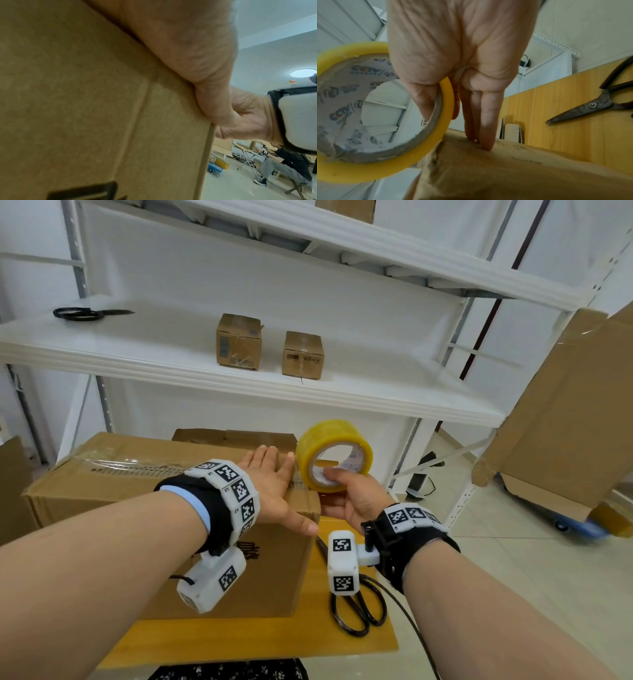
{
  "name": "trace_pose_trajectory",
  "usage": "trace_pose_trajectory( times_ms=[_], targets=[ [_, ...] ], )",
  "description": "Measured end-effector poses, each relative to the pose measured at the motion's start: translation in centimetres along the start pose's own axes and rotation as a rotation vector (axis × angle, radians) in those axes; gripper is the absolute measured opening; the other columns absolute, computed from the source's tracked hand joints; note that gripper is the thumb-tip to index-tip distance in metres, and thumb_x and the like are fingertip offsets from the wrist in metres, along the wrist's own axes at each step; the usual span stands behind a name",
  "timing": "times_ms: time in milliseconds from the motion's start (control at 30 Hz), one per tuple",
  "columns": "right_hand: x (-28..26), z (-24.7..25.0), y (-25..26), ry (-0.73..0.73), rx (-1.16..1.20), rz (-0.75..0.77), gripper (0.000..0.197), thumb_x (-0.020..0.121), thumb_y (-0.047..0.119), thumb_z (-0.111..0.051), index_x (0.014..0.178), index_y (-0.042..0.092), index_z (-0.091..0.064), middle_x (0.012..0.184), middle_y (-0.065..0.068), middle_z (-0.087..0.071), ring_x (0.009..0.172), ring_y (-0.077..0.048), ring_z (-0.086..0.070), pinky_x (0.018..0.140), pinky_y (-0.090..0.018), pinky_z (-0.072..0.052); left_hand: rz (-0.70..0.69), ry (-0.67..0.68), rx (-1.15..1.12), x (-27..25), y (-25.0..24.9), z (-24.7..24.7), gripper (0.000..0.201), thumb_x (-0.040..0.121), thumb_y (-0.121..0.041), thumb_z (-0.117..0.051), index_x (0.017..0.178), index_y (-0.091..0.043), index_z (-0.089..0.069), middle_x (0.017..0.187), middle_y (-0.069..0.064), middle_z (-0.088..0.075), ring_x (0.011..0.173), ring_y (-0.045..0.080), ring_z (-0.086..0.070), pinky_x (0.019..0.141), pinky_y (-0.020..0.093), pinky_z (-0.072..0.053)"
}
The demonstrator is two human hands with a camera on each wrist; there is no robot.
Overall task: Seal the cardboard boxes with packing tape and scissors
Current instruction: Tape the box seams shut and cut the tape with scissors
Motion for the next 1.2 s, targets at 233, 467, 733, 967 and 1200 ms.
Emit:
trace_pose_trajectory(
  times_ms=[233, 467, 733, 967, 1200],
  targets=[
    [-0.2, -0.3, 0.5, -0.017, -0.042, -0.018, 0.029, 0.093, 0.014, -0.065, 0.118, 0.001, -0.061, 0.103, -0.022, -0.074, 0.094, -0.037, -0.073, 0.083, -0.054, -0.059, -0.014, 0.018, 0.060, 0.0, -1.2, 0.8, 0.140, 0.051, -0.096, -0.048, 0.154, -0.021, 0.013, 0.160, 0.014, 0.020, 0.147, 0.031, 0.020, 0.119, 0.051, 0.007],
    [-0.5, -0.7, -0.1, -0.008, -0.052, -0.007, 0.030, 0.091, 0.024, -0.069, 0.117, 0.008, -0.067, 0.105, -0.019, -0.074, 0.097, -0.035, -0.072, 0.081, -0.054, -0.059, -0.070, -0.004, 0.011, 0.6, -2.0, -0.1, 0.138, 0.050, -0.098, -0.043, 0.154, -0.025, 0.012, 0.160, 0.009, 0.021, 0.147, 0.027, 0.021, 0.119, 0.046, 0.011],
    [-0.3, 0.0, 0.9, -0.090, -0.061, 0.025, 0.026, 0.091, 0.012, -0.067, 0.113, -0.001, -0.063, 0.099, -0.023, -0.074, 0.087, -0.037, -0.074, 0.078, -0.052, -0.060, -0.066, -0.021, 0.011, 0.8, -1.9, -0.3, 0.137, 0.053, -0.098, -0.041, 0.154, -0.022, 0.014, 0.160, 0.009, 0.022, 0.147, 0.025, 0.020, 0.120, 0.047, 0.008],
    [-0.1, 2.7, -0.5, -0.151, -0.031, -0.054, 0.030, 0.094, 0.012, -0.063, 0.118, -0.004, -0.055, 0.102, -0.030, -0.071, 0.087, -0.042, -0.073, 0.076, -0.049, -0.061, -0.041, -0.053, 0.006, 0.5, -2.1, -0.1, 0.144, 0.054, -0.097, -0.043, 0.152, -0.009, 0.016, 0.160, 0.009, 0.019, 0.148, 0.023, 0.018, 0.121, 0.046, 0.004],
    [0.1, 2.8, -2.2, -0.114, 0.030, -0.113, 0.029, 0.094, 0.016, -0.065, 0.115, -0.002, -0.057, 0.092, -0.026, -0.073, 0.081, -0.038, -0.074, 0.075, -0.049, -0.061, -0.059, -0.058, 0.082, 0.1, -2.2, 1.2, 0.146, 0.050, -0.098, -0.045, 0.153, -0.011, 0.010, 0.163, 0.008, 0.004, 0.149, 0.028, -0.001, 0.121, 0.047, -0.008]
  ],
)
Point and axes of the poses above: each hand's wrist, its own x-axis towards the middle knuckle, its own z-axis out of the back of the hand, y = z × x, the point moved 5 cm from there along x, towards the middle knuckle
